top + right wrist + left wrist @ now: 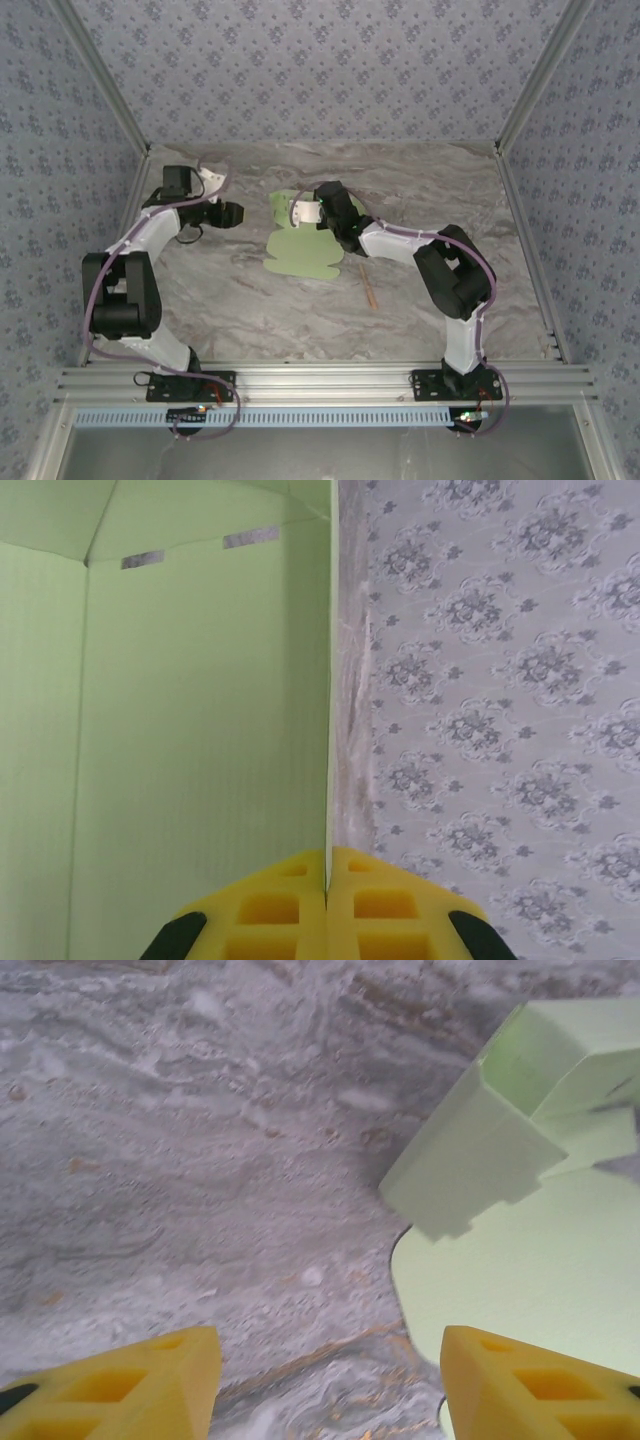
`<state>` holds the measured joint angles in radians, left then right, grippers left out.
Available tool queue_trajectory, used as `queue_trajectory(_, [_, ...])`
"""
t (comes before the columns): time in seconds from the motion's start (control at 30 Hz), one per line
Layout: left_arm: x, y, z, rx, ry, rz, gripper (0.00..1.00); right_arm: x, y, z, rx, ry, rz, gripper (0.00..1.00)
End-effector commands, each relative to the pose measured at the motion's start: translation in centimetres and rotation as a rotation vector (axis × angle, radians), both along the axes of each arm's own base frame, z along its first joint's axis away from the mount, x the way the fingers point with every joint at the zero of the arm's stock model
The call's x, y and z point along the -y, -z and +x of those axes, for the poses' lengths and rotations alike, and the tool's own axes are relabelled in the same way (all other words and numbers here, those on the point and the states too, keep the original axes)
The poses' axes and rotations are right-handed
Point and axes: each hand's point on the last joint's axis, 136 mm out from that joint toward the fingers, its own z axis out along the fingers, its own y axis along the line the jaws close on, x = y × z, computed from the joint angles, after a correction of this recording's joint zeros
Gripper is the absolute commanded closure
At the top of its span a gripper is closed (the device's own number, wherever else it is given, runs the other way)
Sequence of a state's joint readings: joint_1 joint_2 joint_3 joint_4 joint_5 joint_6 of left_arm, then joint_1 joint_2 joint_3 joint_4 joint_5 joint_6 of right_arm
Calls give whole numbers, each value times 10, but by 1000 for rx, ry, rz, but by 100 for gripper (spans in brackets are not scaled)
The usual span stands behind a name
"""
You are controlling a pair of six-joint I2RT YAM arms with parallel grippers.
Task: Fold the paper box
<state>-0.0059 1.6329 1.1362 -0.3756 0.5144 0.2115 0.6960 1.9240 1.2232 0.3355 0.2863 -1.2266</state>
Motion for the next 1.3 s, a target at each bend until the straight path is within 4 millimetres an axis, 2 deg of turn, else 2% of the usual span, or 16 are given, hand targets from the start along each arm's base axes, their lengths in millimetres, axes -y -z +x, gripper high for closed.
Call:
queue_trajectory(0.0, [2, 1, -3, 1, 123, 85, 43, -1, -8, 6, 75, -54, -21, 100])
queue_trajectory(0.03, [5, 2, -1, 19, 148, 92, 43, -4, -11, 8, 95, -69, -25, 100])
queue_trajectory(0.1, [10, 9, 2, 47, 221, 131, 43, -3, 3, 5, 119, -100, -65, 100])
queue_trajectory(0.27, [24, 21, 14, 95, 369, 220, 44, -8, 9, 4, 176, -154, -104, 100])
queue_trajectory(0.43, [47, 33, 21, 158, 536, 283, 46, -11, 8, 2, 213, -181, -113, 100])
queue_trajectory(0.63, [61, 39, 28, 202, 673, 298, 46, -8, 8, 3, 196, -175, -121, 100])
queue_trajectory(0.8, [69, 40, 32, 230, 749, 294, 50, -10, 6, 3, 192, -174, -120, 100])
queue_trajectory(0.93, [77, 43, 28, 245, 821, 276, 52, -10, 5, 4, 191, -164, -121, 100])
queue_trajectory(1.27, [102, 45, 24, 252, 882, 242, 56, -9, 3, 7, 233, -132, -117, 100])
